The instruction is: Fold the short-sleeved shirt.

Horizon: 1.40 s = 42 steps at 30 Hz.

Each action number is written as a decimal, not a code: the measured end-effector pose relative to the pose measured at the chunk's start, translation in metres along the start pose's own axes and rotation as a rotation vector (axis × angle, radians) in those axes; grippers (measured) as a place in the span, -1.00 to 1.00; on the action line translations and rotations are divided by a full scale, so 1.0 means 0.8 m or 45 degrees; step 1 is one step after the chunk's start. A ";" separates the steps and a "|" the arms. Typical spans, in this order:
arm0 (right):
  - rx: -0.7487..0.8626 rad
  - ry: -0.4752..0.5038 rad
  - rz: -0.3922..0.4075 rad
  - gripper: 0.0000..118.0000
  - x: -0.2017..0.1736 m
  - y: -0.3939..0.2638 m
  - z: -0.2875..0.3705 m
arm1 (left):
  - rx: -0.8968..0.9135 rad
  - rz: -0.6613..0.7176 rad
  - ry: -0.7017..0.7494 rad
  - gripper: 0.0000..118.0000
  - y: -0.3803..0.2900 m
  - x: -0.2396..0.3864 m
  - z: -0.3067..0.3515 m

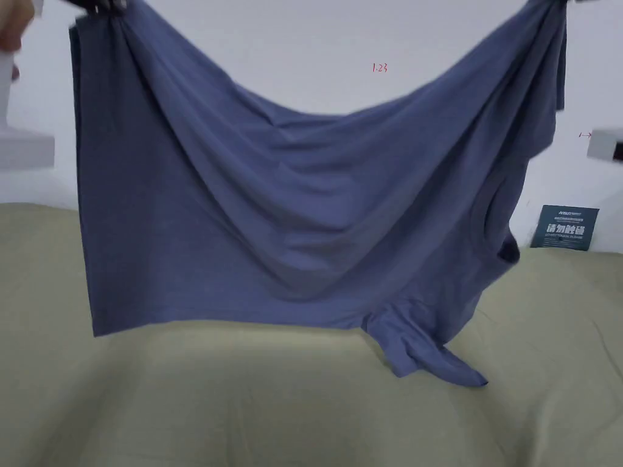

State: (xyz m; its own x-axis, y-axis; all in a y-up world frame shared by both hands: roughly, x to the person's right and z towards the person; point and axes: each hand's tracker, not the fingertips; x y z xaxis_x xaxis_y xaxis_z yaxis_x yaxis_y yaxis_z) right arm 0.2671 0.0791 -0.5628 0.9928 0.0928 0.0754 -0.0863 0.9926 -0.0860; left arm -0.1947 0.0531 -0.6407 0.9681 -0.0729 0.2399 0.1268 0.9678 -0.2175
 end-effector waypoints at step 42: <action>-0.663 0.175 -0.395 -0.97 -0.004 -0.413 0.428 | -0.523 -0.003 -0.410 -1.00 -0.500 -0.051 0.339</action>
State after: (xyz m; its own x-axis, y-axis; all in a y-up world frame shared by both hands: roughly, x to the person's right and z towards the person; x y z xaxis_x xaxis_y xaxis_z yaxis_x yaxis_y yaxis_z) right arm 0.2639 -0.2219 -0.1947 0.9697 -0.2391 0.0493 0.2254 0.7995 -0.5568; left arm -0.3434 -0.2656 -0.3070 0.8603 0.0652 0.5056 0.2661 0.7885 -0.5545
